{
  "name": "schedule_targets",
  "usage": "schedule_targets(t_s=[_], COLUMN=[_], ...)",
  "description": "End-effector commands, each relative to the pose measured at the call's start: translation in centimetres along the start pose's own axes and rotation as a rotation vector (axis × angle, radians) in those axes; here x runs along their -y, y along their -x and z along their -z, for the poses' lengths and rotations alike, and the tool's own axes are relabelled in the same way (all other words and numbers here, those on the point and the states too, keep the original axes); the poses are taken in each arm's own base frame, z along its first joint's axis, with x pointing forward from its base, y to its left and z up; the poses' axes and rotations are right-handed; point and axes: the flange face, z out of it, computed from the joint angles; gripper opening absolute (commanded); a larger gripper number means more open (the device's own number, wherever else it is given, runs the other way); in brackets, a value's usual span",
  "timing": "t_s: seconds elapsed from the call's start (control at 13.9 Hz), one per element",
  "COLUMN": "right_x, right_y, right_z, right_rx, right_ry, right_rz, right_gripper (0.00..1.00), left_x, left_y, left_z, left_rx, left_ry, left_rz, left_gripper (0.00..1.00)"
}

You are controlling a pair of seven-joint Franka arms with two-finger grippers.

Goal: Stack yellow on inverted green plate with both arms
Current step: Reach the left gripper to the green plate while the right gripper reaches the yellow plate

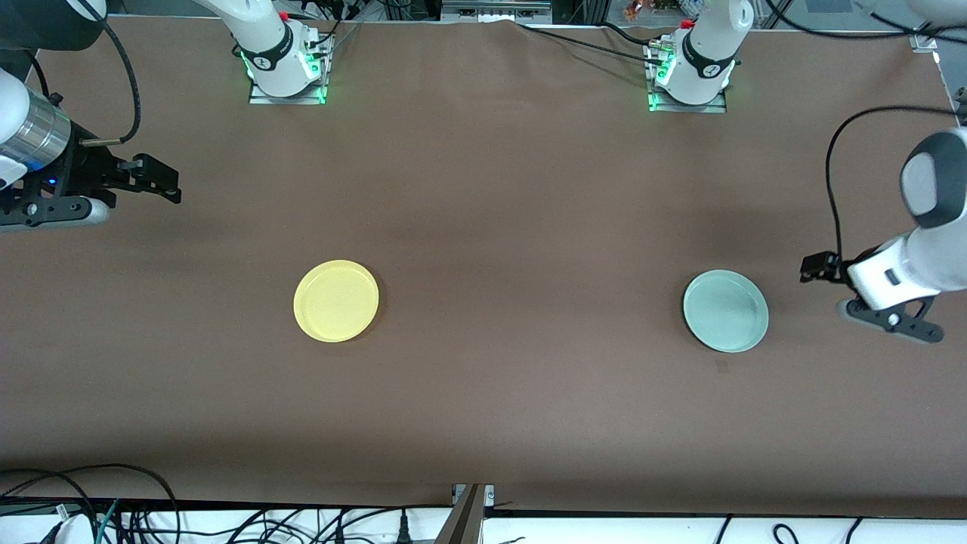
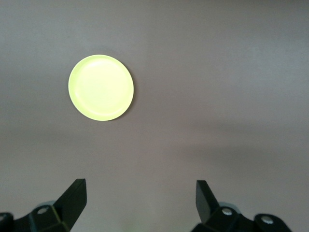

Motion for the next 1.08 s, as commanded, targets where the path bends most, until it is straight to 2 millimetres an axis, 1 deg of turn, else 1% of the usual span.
schedule_targets(t_s=[0.0,0.07,0.14,0.29,0.36,0.43,0.5,0.57,0.65,0.72,0.79,0.86,0.93,1.01], right_x=[0.3,0.3,0.4,0.5,0.6,0.8,1.6,1.8,2.2,3.5,3.7,3.9,4.0,4.2], right_y=[0.4,0.3,0.2,0.0,-0.2,-0.4,-0.6,-0.9,-1.3,-1.8,-2.6,-3.4,-4.2,-4.9], right_z=[-0.3,-0.9,-1.7,-3.4,-5.0,-7.1,-9.1,-11.5,-13.9,-16.2,-18.5,-20.7,-23.0,-25.4], right_rx=[0.046,0.054,0.065,0.078,0.080,0.073,0.056,0.044,0.022,0.006,-0.004,-0.014,-0.017,-0.020], right_ry=[-0.022,-0.024,-0.033,-0.042,-0.045,-0.044,-0.039,-0.037,-0.030,-0.021,-0.012,-0.001,0.010,0.021], right_rz=[0.019,0.018,0.017,0.015,0.013,0.007,0.017,0.016,0.019,0.038,0.036,0.039,0.039,0.038], right_gripper=[1.00,1.00,1.00,1.00,1.00,1.00,1.00,1.00,1.00,1.00,1.00,1.00,1.00,1.00], left_x=[1.1,1.2,1.5,2.0,2.5,2.7,2.8,3.3,3.5,3.4,3.3,3.3,3.5,3.4], left_y=[-2.2,-2.8,-3.2,-3.5,-3.4,-3.7,-3.9,-4.0,-4.1,-4.1,-4.2,-4.2,-4.2,-4.3], left_z=[-4.6,-6.5,-9.0,-13.2,-15.2,-16.3,-17.8,-18.6,-18.8,-19.2,-19.5,-20.0,-20.4,-20.5], left_rx=[-0.003,-0.003,0.012,0.043,0.051,0.024,0.006,-0.016,-0.028,-0.023,-0.021,-0.021,-0.027,-0.030], left_ry=[0.028,0.031,0.042,0.069,0.090,0.106,0.116,0.116,0.113,0.115,0.118,0.118,0.114,0.112], left_rz=[-0.064,-0.097,-0.108,-0.143,-0.163,-0.188,-0.225,-0.252,-0.261,-0.263,-0.266,-0.264,-0.271,-0.292], left_gripper=[1.00,1.00,1.00,1.00,1.00,1.00,1.00,0.98,0.88,0.75,0.66,0.58,0.55,0.45])
